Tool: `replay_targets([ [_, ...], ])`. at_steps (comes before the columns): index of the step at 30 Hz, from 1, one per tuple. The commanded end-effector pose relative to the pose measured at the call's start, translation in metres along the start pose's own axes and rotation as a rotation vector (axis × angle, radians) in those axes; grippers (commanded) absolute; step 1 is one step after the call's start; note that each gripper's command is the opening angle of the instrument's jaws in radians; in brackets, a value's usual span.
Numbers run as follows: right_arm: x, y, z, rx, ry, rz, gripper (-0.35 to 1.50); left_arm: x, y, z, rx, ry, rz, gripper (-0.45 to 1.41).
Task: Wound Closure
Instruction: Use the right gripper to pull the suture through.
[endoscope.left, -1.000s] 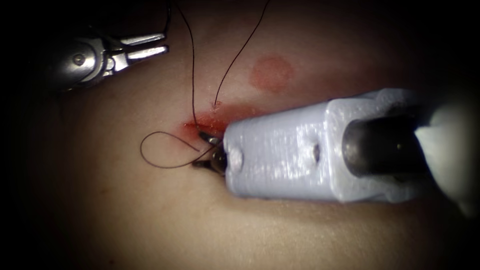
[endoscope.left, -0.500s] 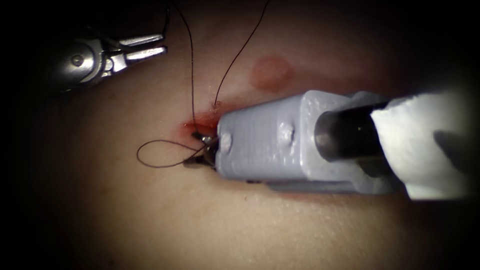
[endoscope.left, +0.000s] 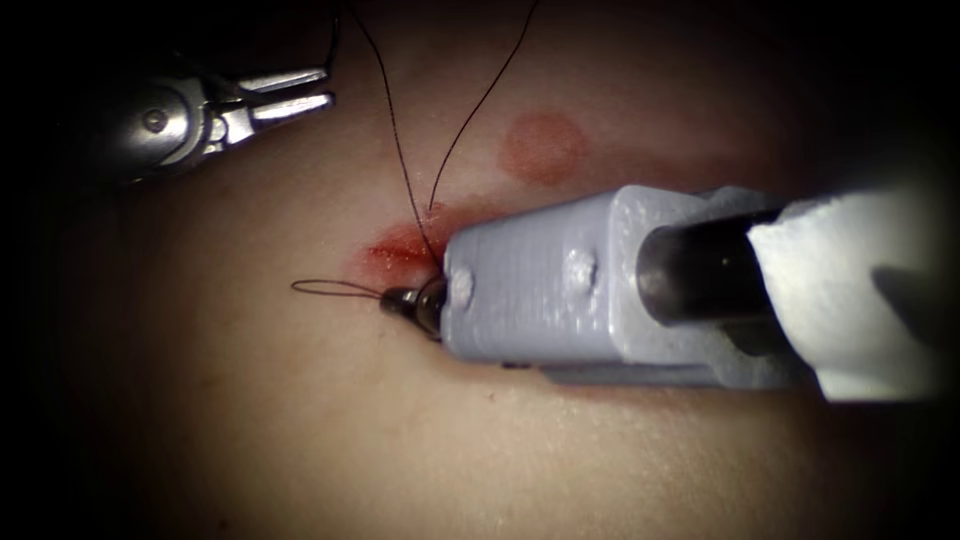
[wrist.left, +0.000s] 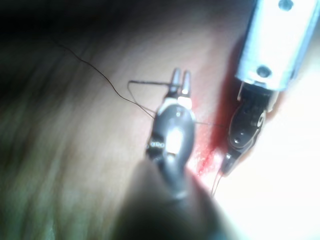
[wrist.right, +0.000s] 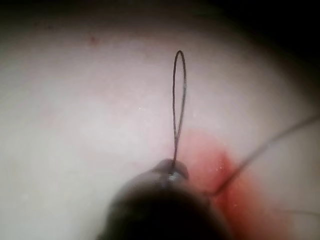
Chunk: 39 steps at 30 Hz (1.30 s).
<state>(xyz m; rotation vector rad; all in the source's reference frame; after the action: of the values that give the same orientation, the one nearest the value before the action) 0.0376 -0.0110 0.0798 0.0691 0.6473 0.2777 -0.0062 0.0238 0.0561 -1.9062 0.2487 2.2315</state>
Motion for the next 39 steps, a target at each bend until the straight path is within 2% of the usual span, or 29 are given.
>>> replay_targets([
  [1,0.0002,-0.0009,-0.0007,0.017,-0.001,-0.001,-0.35,-0.0005,0.0,0.0006,-0.001,0.001,0.0,-0.35],
  [5,0.0016,-0.0028,-0.0063,0.05,0.003,0.003,-0.35,-0.0006,0.0,0.0005,-0.002,0.002,0.0,-0.35],
  [6,0.0022,-0.0039,-0.0085,0.046,0.014,0.002,-0.35,-0.0006,-0.0001,0.0005,-0.002,0.002,0.0,-0.35],
  [7,0.0022,-0.0039,-0.0085,0.046,0.014,0.002,-0.35,-0.0006,-0.0001,0.0005,-0.002,0.002,0.0,-0.35],
  [8,0.0031,-0.0054,-0.011,0.055,0.028,0.007,-0.35,-0.0006,-0.0001,0.0005,-0.002,0.002,0.0,-0.35],
  [10,0.0043,-0.0067,-0.0134,0.063,0.041,0.013,-0.35,-0.0006,-0.0001,0.0005,-0.002,0.002,0.0,-0.35],
  [12,0.0065,-0.0083,-0.0168,0.072,0.059,0.028,-0.35,-0.0006,0.0,0.0005,-0.001,0.002,0.0,-0.35],
  [13,0.0065,-0.0083,-0.0168,0.072,0.059,0.028,-0.35,-0.0006,0.0,0.0005,-0.001,0.002,0.0,-0.35],
  [14,0.008,-0.009,-0.0184,0.075,0.067,0.044,-0.35,-0.0006,0.0,0.0005,-0.001,0.002,0.0,-0.35],
  [15,0.008,-0.009,-0.0184,0.075,0.067,0.044,-0.35,-0.0006,0.0,0.0005,-0.001,0.002,0.0,-0.35],
  [19,0.0118,-0.01,-0.0217,0.075,0.096,0.021,-0.35,-0.0006,0.0,0.0005,-0.001,0.002,0.0,-0.35],
  [20,0.0118,-0.01,-0.0217,0.075,0.096,0.021,-0.35,-0.0006,0.0,0.0005,-0.001,0.002,0.0,-0.35],
  [23,0.0152,-0.0109,-0.0234,0.09,0.129,-0.015,-0.35,-0.0006,0.0,0.0005,-0.002,0.002,0.0,-0.35],
  [24,0.0168,-0.0109,-0.0239,0.073,0.167,-0.025,-0.16,-0.0006,0.0,0.0005,-0.002,0.002,0.0,-0.35],
  [25,0.0173,-0.0108,-0.0241,0.063,0.181,-0.038,0.32,-0.0006,0.0,0.0005,-0.002,0.002,0.0,-0.35],
  [26,0.0173,-0.0108,-0.0241,0.063,0.181,-0.038,0.32,-0.0006,0.0,0.0005,-0.002,0.002,0.0,-0.35],
  [27,0.0176,-0.0108,-0.0243,0.059,0.192,-0.046,0.93,-0.0006,0.0,0.0005,-0.002,0.002,0.0,-0.35],
  [28,0.0178,-0.0107,-0.0244,0.039,0.195,-0.061,1.18,-0.0006,0.0,0.0005,-0.002,0.002,0.0,-0.35],
  [30,0.0173,-0.0104,-0.0249,0.028,0.205,-0.073,1.43,-0.0006,0.0,0.0005,-0.002,0.002,0.0,-0.35],
  [33,0.0165,-0.01,-0.0253,0.015,0.22,-0.075,1.49,-0.0006,0.0,0.0004,-0.002,0.002,0.0,-0.35],
  [35,0.0153,-0.0089,-0.0268,-0.028,0.302,-0.07,1.49,-0.0006,-0.0001,0.0004,-0.003,0.003,0.0,-0.35],
  [36,0.0153,-0.0089,-0.0268,-0.028,0.302,-0.07,1.49,-0.0006,-0.0001,0.0004,-0.003,0.003,0.0,-0.35],
  [37,0.0149,-0.0084,-0.0282,-0.058,0.35,-0.064,1.49,-0.0006,-0.0001,0.0004,-0.003,0.003,0.001,-0.35],
  [39,0.015,-0.0091,-0.0309,-0.066,0.382,-0.068,1.49,-0.0007,-0.0001,0.0005,-0.002,0.003,0.001,-0.35],
])
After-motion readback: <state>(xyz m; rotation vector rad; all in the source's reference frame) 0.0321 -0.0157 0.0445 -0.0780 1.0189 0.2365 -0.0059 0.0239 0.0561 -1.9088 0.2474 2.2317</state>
